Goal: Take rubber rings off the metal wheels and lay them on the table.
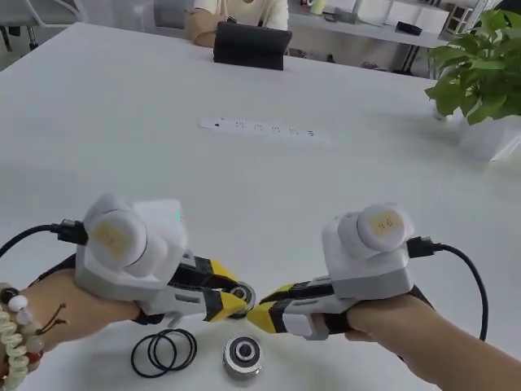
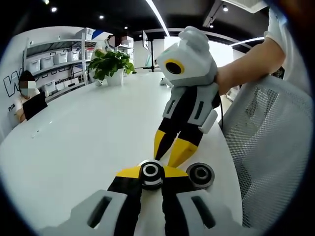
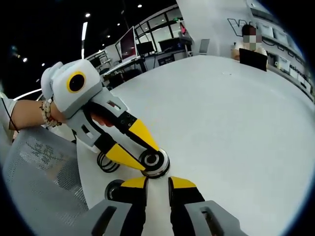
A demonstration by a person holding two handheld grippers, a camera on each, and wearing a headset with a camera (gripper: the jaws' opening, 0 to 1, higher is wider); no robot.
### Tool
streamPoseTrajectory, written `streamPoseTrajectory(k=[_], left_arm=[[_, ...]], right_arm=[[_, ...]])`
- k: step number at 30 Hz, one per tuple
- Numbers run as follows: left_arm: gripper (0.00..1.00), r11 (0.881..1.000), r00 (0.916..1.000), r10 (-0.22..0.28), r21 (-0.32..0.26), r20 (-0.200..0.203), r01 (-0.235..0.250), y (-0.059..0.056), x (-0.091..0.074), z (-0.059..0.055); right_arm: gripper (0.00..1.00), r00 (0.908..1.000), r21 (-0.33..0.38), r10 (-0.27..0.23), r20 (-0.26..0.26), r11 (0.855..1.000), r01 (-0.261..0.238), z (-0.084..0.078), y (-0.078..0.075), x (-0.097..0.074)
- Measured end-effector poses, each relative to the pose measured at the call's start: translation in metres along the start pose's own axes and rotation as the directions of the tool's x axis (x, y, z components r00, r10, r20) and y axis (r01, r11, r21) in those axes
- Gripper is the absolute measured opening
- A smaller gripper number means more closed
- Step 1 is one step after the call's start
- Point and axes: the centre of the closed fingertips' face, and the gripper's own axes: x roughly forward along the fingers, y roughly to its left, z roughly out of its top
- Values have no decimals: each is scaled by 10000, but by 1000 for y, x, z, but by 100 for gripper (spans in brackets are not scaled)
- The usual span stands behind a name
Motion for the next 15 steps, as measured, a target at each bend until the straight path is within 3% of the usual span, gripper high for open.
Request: streamPoseTrajectory(k=[15], left_arm=[[7,9999,10000,-5,105,-56,6,2,-1,-1]], right_arm=[[14,10000,-135,80,3,9999,-80,1,2,1]])
